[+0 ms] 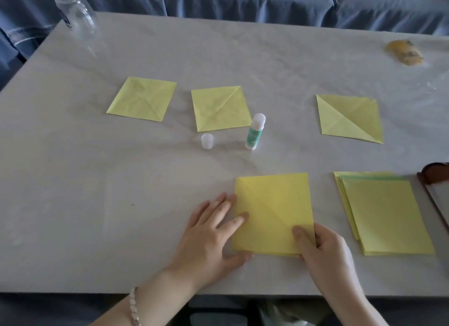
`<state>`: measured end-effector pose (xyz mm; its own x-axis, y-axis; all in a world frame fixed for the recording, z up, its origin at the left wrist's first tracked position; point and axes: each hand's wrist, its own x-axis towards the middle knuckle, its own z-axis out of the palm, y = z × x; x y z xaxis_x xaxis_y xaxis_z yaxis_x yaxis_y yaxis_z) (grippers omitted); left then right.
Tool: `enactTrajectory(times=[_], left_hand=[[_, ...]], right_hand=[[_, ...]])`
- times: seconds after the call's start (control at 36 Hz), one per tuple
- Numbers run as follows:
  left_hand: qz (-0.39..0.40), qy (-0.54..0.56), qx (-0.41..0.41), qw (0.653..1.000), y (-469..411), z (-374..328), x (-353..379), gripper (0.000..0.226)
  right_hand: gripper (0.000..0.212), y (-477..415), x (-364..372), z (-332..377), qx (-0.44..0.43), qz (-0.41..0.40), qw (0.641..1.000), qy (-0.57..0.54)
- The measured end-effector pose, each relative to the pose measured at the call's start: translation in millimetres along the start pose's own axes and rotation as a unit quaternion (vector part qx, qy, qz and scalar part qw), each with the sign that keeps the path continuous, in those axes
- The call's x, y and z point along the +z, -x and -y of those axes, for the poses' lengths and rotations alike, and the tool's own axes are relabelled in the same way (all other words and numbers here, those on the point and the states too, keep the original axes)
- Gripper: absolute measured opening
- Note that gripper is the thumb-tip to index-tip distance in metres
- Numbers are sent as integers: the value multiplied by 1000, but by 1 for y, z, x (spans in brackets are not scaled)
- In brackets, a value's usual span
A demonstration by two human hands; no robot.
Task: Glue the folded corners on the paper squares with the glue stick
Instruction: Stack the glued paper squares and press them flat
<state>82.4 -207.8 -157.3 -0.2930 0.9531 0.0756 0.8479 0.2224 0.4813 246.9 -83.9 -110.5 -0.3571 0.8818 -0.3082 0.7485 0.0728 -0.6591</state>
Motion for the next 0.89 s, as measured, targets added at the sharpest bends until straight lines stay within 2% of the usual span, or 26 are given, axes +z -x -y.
enactTrajectory(times=[0.89], left_hand=[[-10,-18,11,1000,2,5,2,58]], right_hand=[[35,0,5,-4,-12,4,999,42]])
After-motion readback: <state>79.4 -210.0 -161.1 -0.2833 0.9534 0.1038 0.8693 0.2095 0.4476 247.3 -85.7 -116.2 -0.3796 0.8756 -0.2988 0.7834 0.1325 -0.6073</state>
